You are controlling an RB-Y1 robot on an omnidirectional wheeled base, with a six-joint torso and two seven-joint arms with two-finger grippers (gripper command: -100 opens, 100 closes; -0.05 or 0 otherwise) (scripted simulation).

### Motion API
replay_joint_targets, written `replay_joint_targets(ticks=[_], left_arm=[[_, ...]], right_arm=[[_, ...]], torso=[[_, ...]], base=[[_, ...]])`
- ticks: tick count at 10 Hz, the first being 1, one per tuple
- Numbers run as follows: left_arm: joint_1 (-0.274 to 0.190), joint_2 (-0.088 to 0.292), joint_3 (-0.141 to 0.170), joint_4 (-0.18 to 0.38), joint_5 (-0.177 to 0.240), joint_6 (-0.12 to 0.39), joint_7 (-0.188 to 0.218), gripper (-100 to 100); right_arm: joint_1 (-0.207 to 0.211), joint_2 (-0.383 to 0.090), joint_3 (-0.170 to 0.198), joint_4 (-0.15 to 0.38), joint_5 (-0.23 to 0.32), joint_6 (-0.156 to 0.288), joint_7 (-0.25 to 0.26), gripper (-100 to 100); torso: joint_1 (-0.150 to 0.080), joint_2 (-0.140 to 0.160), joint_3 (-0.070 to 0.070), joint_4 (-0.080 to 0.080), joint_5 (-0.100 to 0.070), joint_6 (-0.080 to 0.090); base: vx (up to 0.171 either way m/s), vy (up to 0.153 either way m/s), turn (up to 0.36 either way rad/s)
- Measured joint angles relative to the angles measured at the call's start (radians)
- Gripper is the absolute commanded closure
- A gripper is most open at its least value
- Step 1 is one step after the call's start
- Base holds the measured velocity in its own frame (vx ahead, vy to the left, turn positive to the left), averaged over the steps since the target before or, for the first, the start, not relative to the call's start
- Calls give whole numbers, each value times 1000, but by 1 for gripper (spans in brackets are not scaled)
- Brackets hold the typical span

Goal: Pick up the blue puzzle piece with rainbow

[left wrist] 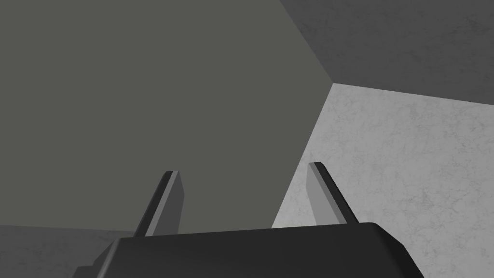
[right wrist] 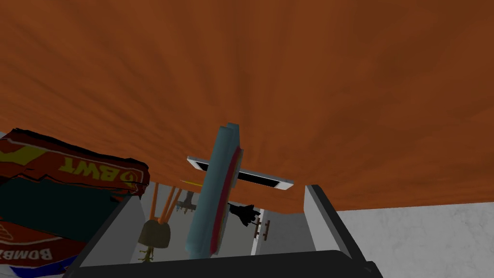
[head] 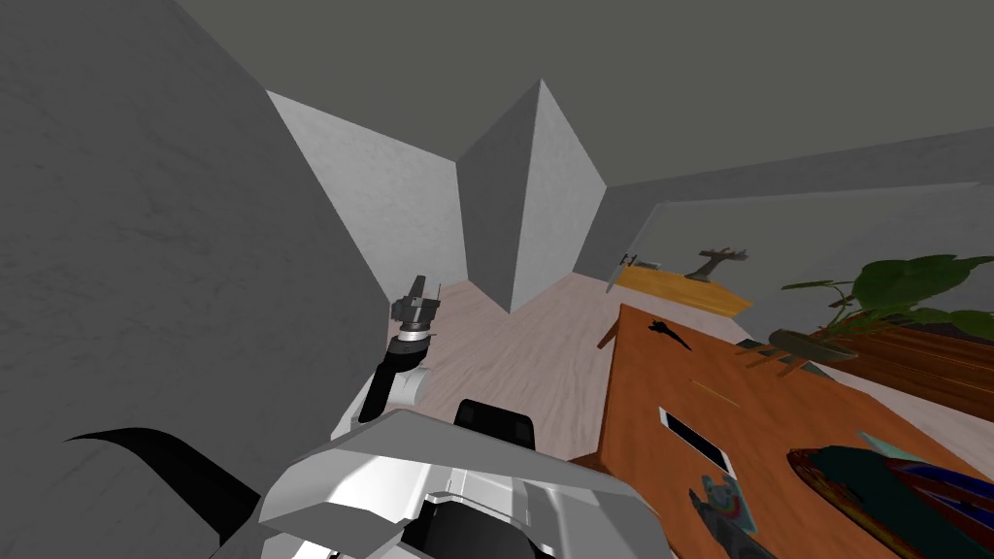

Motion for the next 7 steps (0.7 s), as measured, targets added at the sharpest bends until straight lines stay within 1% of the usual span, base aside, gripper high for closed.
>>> replay_joint_targets(ticks=[1, 2, 3, 4, 5, 6, 7], left_arm=[[0, 0, 0, 0, 0, 0, 0, 0], [0, 0, 0, 0, 0, 0, 0, 0], [0, 0, 0, 0, 0, 0, 0, 0], [0, 0, 0, 0, 0, 0, 0, 0], [0, 0, 0, 0, 0, 0, 0, 0], [0, 0, 0, 0, 0, 0, 0, 0], [0, 0, 0, 0, 0, 0, 0, 0]], right_arm=[[0, -1, -24, 44, 37, 7, -9, -100], [15, 9, -76, 86, 117, -3, -35, -100], [30, -23, -50, 76, 86, 14, -31, -100], [28, -36, -32, 74, 55, 30, -21, -100], [36, -55, -30, 97, 36, 45, -19, -100], [31, -49, -61, 148, 93, 44, -42, -100], [43, -61, -61, 151, 82, 46, -48, -100]], torso=[[2, -2, -1, 0, 0, 0], [2, -3, -2, -1, 1, 0], [1, -1, -1, 0, 1, 0], [-3, 2, 1, 0, 0, 0], [-2, -1, 0, 0, 0, 0], [0, -5, -3, -1, 0, 0], [1, -2, -2, -1, 0, 0]], base=[[173, 142, 19], [131, 116, -7], [65, 46, -1], [142, 77, 28], [229, 122, 4], [134, 119, -3], [122, 127, 1]])
